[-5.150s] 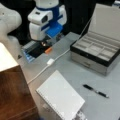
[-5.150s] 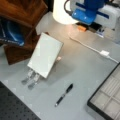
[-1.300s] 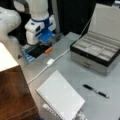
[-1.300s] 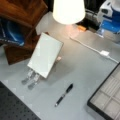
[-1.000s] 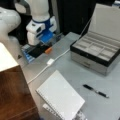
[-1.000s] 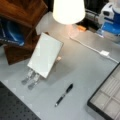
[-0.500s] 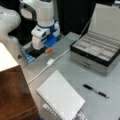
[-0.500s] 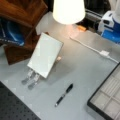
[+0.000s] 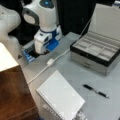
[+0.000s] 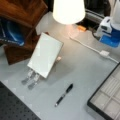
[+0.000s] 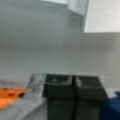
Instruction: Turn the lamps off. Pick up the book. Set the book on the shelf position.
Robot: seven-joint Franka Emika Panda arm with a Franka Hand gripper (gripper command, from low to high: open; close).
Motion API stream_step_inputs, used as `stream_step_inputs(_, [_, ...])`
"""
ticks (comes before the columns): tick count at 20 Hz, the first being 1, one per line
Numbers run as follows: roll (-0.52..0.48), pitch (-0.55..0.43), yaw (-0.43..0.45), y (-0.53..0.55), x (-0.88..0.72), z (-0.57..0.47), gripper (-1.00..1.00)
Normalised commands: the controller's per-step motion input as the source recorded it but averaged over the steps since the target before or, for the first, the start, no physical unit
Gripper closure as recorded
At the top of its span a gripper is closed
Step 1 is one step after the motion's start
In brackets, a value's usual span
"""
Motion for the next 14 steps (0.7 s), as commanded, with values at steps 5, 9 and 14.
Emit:
stream_step_inputs(5, [0.127,-0.406,-0.024,-0.26,-0.44,-0.43,1.00])
stream_step_inputs(9, [0.116,-0.405,0.008,-0.30,-0.48,-0.42,1.00])
stream_step_inputs(14, [0.115,-0.411,0.034,-0.28,-0.52,-0.40,1.00])
